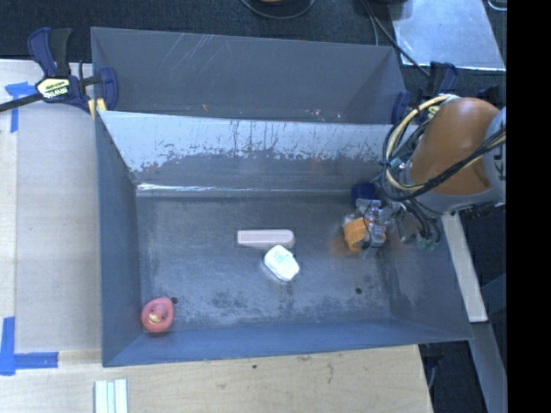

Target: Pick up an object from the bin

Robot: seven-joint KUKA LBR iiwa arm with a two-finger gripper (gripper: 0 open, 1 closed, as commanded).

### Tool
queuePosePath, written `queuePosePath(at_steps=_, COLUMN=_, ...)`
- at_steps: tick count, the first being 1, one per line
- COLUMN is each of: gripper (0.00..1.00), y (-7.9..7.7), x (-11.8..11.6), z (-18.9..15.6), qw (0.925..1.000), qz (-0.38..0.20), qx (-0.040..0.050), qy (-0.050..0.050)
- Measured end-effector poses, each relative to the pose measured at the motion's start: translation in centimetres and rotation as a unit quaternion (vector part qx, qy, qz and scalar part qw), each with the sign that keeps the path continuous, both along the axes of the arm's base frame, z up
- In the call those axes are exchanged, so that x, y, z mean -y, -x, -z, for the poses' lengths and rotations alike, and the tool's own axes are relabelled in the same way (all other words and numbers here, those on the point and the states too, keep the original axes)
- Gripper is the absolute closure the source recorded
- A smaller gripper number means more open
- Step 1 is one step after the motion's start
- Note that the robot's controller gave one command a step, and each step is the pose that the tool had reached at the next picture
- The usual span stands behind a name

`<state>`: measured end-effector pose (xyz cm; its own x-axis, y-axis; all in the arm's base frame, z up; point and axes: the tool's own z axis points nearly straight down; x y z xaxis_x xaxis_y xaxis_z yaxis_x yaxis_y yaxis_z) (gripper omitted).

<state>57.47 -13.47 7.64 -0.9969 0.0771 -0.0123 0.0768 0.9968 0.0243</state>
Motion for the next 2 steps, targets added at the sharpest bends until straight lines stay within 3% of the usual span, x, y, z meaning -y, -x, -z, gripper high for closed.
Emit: queuePosePath(at_steps=2, gripper=1.00, y=0.22, x=-0.02, z=-0.68, qw=1.0000, qz=-0.001, qx=-0.0033, qy=0.000)
